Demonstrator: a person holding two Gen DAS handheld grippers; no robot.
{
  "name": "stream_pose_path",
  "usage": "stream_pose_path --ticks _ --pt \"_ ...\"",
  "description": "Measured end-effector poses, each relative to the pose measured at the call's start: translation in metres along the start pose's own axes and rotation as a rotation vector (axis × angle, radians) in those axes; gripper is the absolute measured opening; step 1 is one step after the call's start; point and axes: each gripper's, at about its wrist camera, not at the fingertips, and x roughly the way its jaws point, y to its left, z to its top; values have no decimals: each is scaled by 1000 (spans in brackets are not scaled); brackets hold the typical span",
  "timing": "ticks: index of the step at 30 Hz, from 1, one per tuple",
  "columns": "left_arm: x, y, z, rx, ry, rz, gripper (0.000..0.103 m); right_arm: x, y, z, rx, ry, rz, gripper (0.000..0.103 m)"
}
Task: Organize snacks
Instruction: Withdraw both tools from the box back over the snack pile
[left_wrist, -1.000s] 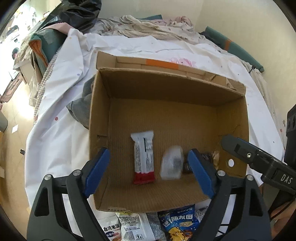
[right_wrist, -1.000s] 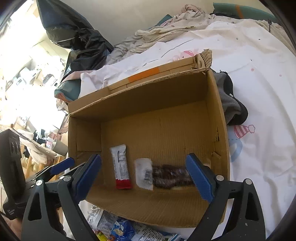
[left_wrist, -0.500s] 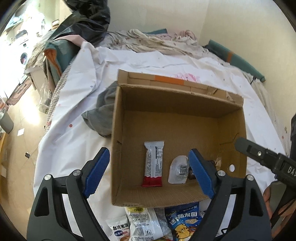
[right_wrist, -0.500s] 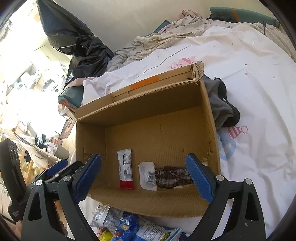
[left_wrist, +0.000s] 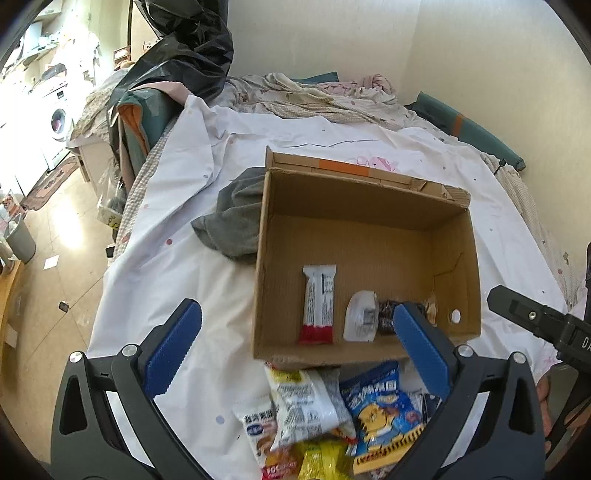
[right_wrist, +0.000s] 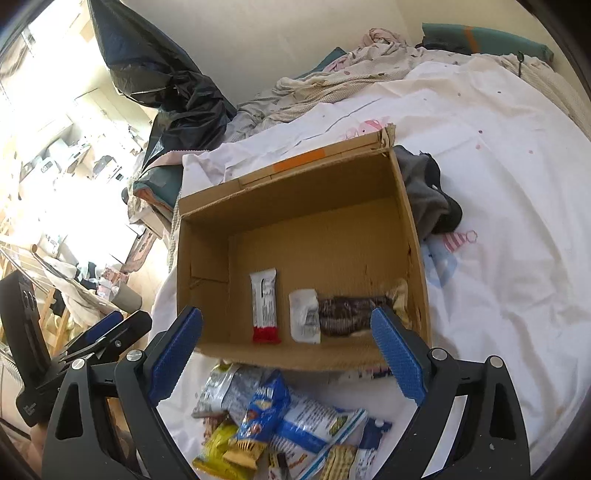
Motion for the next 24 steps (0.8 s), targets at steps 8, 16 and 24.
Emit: stream_pose_path --ticks 8,16,24 --pt "-17 17 -17 -63 35 29 103 -12 -1 -23 25 22 -5 102" --pt "-24 33 -39 -133 106 35 103 -18 0 -40 4 35 -60 102" --pt "-21 37 -53 -173 160 40 103 -22 -3 -51 -5 56 -100 102"
